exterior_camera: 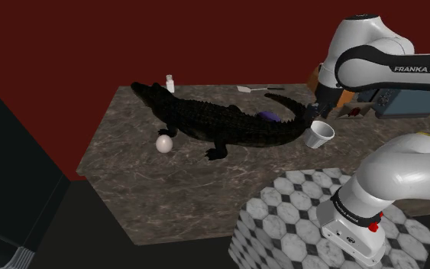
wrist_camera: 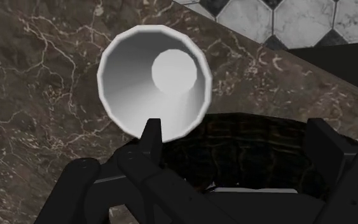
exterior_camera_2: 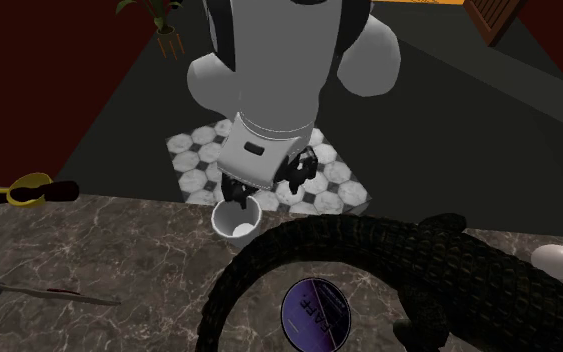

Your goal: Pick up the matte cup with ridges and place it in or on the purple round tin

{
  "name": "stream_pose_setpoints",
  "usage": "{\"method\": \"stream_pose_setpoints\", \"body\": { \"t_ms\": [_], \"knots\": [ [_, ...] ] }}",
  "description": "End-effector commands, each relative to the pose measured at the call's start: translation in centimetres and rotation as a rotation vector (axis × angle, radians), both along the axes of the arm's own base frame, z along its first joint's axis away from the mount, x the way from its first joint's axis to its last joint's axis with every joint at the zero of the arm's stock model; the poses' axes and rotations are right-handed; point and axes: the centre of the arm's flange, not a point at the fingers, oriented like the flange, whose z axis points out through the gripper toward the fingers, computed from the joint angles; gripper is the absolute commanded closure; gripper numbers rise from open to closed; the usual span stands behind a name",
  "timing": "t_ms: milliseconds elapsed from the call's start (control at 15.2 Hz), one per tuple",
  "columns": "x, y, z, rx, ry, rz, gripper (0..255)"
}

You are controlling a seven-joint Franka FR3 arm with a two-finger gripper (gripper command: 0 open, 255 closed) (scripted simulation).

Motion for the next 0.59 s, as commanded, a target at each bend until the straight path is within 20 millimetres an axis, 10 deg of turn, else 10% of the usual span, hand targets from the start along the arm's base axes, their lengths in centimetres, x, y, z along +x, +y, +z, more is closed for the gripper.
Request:
{"method": "stream_pose_setpoints", "body": {
  "t_ms": [0, 528],
  "knots": [
    [-0.9, -1.0, -2.3, -0.022, -0.005, -0.005, 0],
    [-1.0, -1.5, -6.5, -0.024, -0.005, -0.005, 0]
  ]
}}
